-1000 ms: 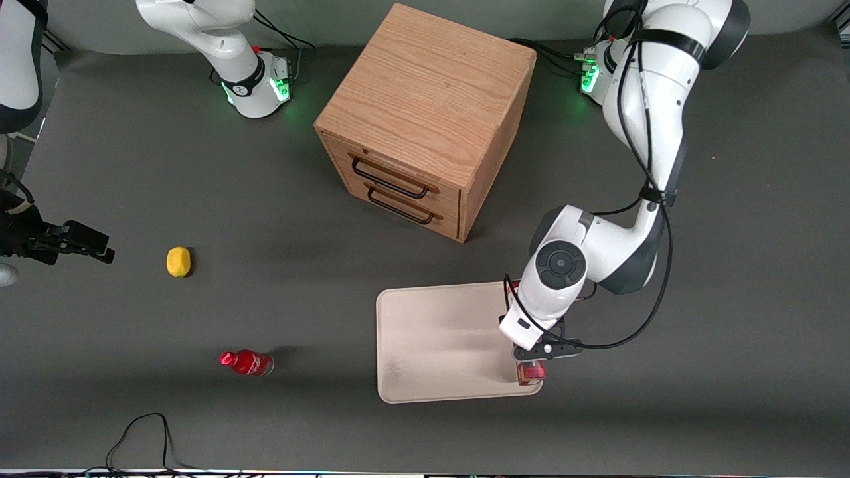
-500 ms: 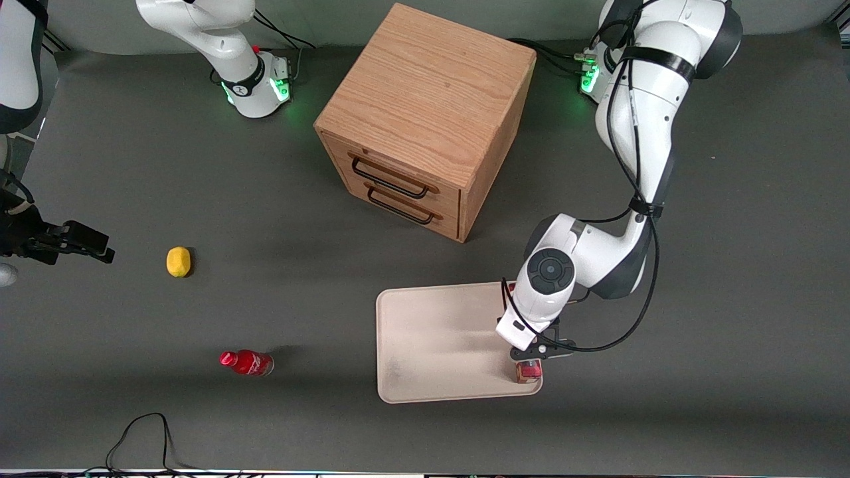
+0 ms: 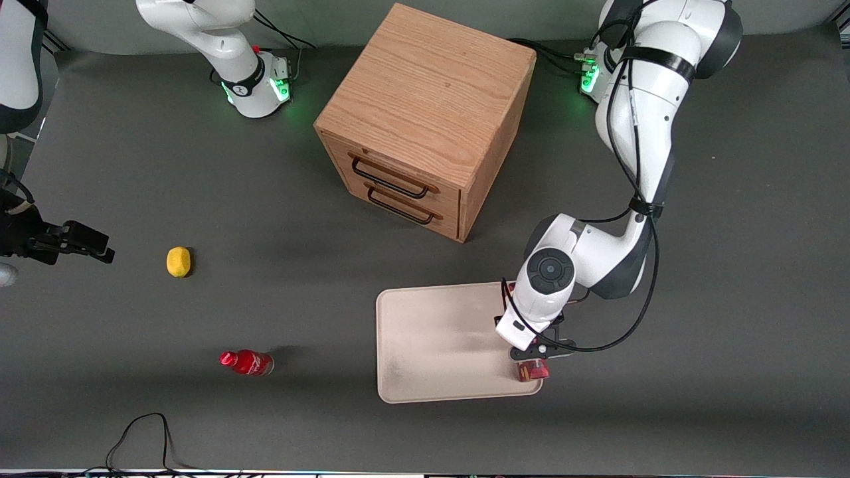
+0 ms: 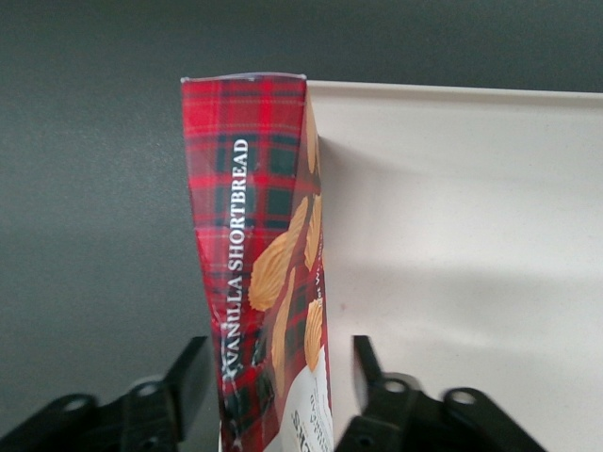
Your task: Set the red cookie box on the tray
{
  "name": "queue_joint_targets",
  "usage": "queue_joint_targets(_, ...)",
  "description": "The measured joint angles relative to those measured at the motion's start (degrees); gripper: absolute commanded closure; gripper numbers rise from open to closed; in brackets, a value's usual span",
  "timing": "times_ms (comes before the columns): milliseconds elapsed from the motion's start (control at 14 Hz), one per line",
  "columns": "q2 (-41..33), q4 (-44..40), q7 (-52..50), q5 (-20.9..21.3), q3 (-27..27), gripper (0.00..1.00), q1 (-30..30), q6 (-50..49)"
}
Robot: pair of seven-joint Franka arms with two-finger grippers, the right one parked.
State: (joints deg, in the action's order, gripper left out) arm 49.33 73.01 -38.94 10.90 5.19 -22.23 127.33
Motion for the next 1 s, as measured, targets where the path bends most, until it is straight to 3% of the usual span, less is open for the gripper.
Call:
queue_joint_targets(357,-3.17,-0.85,-0.19,0.02,-0.12,0.00,0.01,-5.92)
queue_joint_targets(1000,-23.89,-1.57,-0.19,-1.46,-0.09,0.00,0.03,-29.08)
